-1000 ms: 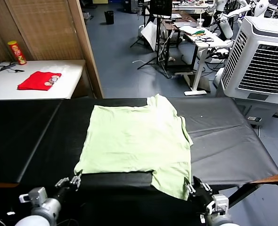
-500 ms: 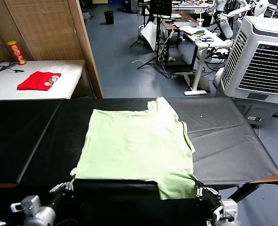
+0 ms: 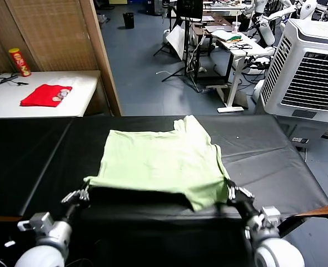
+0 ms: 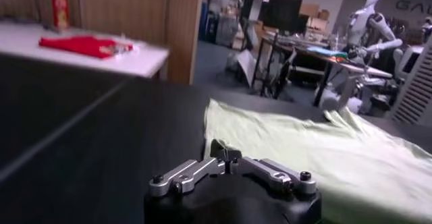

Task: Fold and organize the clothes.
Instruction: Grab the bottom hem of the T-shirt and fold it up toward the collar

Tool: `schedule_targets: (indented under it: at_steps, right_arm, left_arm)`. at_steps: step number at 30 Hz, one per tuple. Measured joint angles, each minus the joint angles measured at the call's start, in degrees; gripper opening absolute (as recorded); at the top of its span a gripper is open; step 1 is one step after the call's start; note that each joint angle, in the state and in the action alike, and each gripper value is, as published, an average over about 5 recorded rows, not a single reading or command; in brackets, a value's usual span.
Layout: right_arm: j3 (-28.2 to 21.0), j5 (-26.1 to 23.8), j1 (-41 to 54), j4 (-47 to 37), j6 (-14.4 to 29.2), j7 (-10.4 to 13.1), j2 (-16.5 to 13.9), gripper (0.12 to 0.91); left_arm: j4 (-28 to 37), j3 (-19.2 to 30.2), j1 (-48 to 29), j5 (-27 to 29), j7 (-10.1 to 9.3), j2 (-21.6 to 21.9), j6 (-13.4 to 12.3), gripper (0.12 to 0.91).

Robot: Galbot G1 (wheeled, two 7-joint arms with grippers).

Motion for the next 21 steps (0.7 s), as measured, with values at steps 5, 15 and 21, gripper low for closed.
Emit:
schedule_targets:
  at_steps: [5, 15, 21]
  right_arm:
    - [-2.99, -1.87, 6.20, -7.20, 0.91, 0.27, 0.48, 0.121]
    - [-4.97, -5.26, 13.47, -16.75, 3.22, 0.05, 1.48, 0.121]
    - [-4.06, -4.19, 11.94, -15.52, 0.83, -1.45, 0.09, 0.207]
  left_arm:
    - [3.55, 1.49, -3.38, 3.45, 0.62, 0.17, -0.60, 0.126]
    - [11.21, 3.95, -9.13, 8.10, -0.34, 0.32, -1.24, 0.126]
    - [14.59, 4.83, -11.60, 9.47, -0.64, -0.16, -1.39, 0.152]
